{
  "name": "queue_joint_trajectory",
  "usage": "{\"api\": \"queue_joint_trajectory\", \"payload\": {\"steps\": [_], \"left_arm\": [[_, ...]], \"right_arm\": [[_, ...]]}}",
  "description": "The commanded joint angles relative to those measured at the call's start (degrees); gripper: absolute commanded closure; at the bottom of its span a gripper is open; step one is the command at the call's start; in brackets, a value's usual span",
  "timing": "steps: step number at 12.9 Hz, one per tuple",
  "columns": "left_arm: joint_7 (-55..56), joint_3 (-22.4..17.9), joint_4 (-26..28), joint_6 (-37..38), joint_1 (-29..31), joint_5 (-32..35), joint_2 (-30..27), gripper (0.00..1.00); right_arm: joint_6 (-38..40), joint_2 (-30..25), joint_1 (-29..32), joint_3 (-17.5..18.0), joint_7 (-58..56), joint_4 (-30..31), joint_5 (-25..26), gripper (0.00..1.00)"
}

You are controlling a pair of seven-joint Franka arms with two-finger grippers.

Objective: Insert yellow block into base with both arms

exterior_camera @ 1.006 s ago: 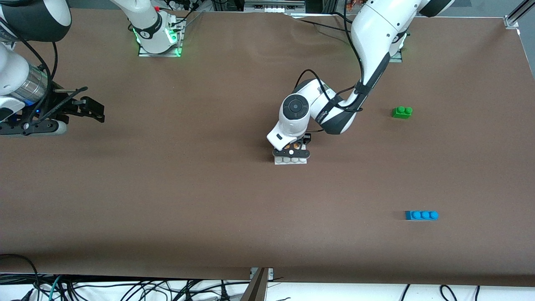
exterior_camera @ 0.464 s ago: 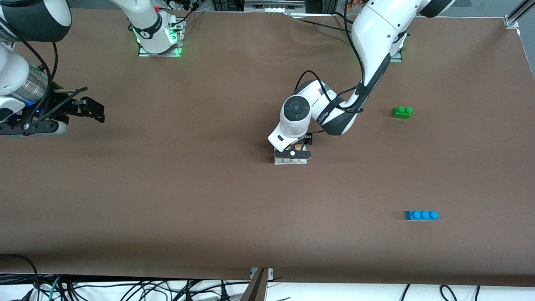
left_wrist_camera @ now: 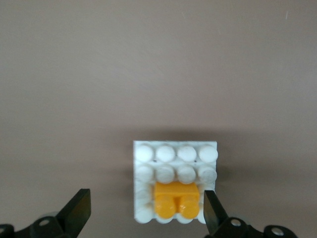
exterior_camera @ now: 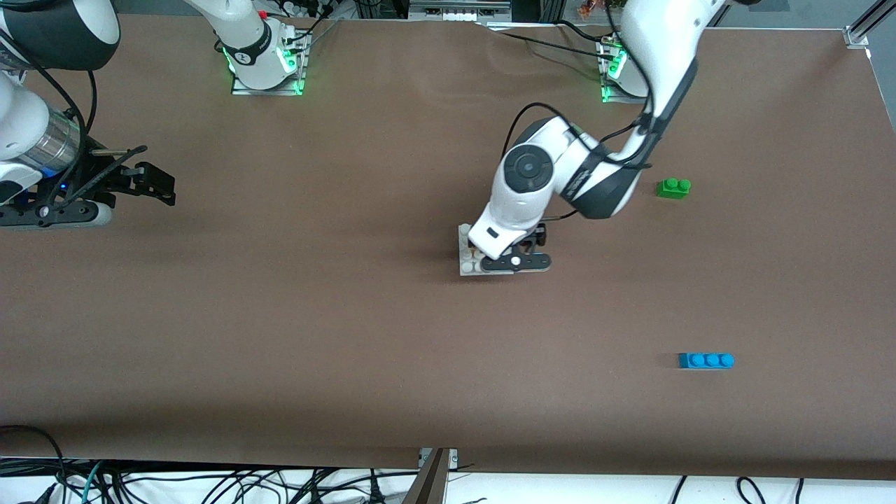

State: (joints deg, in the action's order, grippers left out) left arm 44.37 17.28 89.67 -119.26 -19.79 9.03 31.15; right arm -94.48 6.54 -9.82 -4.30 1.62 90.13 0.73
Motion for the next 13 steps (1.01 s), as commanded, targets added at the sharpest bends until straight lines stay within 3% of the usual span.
{"api": "queue_joint_trajectory", "payload": {"steps": [1, 6, 10, 13], "left_arm": [[-0.6, 0.56, 1.12, 5.33, 2.29, -1.48, -7.13, 0.0], [-5.69, 0.38, -2.21, 19.21, 7.3, -2.43, -15.14, 0.0], [-14.55, 0.3, -8.81, 30.12, 12.31, -5.96, -16.64, 0.0], [-24.12, -1.63, -5.93, 30.67, 16.17, -6.57, -21.89, 0.0]], "right_arm": [[0.09, 0.4, 0.16, 0.26, -0.47, -1.1, 0.32, 0.0], [0.09, 0.4, 0.33, 0.26, -0.56, -1.01, 0.41, 0.0], [0.09, 0.4, 0.33, 0.17, -0.56, -1.01, 0.41, 0.0], [0.09, 0.4, 0.33, 0.17, -0.56, -1.01, 0.5, 0.0]]}}
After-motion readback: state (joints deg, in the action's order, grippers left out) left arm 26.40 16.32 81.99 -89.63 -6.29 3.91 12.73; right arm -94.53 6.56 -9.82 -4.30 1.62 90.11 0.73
